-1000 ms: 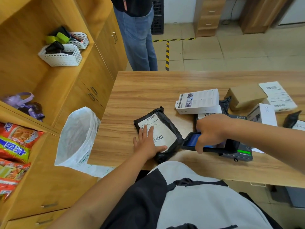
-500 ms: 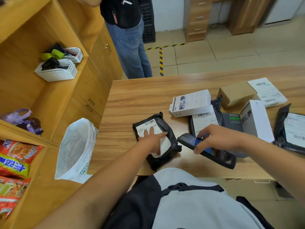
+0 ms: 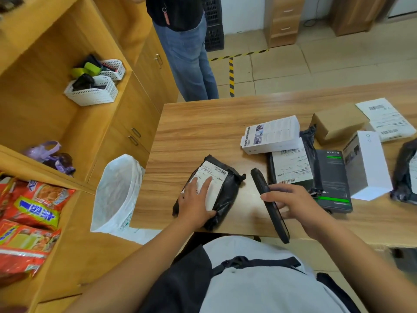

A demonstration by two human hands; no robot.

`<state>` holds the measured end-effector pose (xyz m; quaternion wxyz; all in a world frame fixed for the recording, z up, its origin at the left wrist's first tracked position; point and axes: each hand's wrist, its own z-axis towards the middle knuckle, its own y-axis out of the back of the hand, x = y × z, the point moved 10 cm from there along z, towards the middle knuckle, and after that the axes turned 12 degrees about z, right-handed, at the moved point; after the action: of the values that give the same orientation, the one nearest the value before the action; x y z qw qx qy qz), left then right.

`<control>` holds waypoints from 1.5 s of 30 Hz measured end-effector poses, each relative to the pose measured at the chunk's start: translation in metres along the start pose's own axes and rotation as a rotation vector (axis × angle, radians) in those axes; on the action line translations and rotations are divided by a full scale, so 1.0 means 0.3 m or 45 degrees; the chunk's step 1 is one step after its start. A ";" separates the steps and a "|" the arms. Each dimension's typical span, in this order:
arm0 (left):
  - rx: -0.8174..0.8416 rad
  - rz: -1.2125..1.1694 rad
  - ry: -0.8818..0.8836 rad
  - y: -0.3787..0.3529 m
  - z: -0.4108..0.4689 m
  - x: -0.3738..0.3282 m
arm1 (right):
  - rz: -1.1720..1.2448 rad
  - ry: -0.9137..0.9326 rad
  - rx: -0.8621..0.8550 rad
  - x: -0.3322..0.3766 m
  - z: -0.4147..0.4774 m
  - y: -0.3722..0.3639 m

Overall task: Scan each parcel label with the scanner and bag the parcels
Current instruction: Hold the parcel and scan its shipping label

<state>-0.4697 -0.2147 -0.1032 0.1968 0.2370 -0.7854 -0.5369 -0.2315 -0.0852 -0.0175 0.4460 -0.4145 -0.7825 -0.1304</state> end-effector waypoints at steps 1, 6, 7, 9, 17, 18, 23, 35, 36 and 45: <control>0.027 -0.033 0.078 -0.014 -0.006 0.036 | 0.012 -0.002 -0.003 -0.007 0.003 -0.013; 0.145 -0.152 0.187 -0.053 -0.023 0.137 | 0.103 -0.008 0.033 -0.031 0.012 -0.099; 0.145 -0.147 0.179 -0.054 -0.029 0.147 | 0.109 -0.019 0.035 -0.037 0.018 -0.119; 0.139 -0.131 0.161 -0.057 -0.036 0.170 | 0.105 -0.035 0.039 -0.043 0.027 -0.161; 0.050 -0.154 0.253 -0.052 -0.060 0.374 | 0.034 -0.081 0.008 -0.053 0.083 -0.351; 0.038 -0.180 0.273 -0.049 -0.059 0.416 | 0.018 -0.081 0.001 -0.051 0.093 -0.379; -0.040 -0.405 0.433 -0.018 -0.043 0.696 | -0.076 -0.098 -0.062 -0.028 0.138 -0.524; -0.063 -0.746 1.021 -0.096 0.042 1.442 | -0.113 -0.041 -0.104 0.048 0.186 -0.850; -0.057 -0.774 1.044 -0.115 0.052 1.474 | -0.116 -0.034 -0.114 0.047 0.187 -0.862; 0.035 -0.781 1.067 -0.210 0.146 1.567 | -0.043 0.006 -0.262 0.022 0.168 -0.901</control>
<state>-0.8650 -0.4757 -0.1516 0.3250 0.6535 -0.5406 -0.4184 -0.4696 -0.2208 0.0040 0.4006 -0.4444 -0.7709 -0.2184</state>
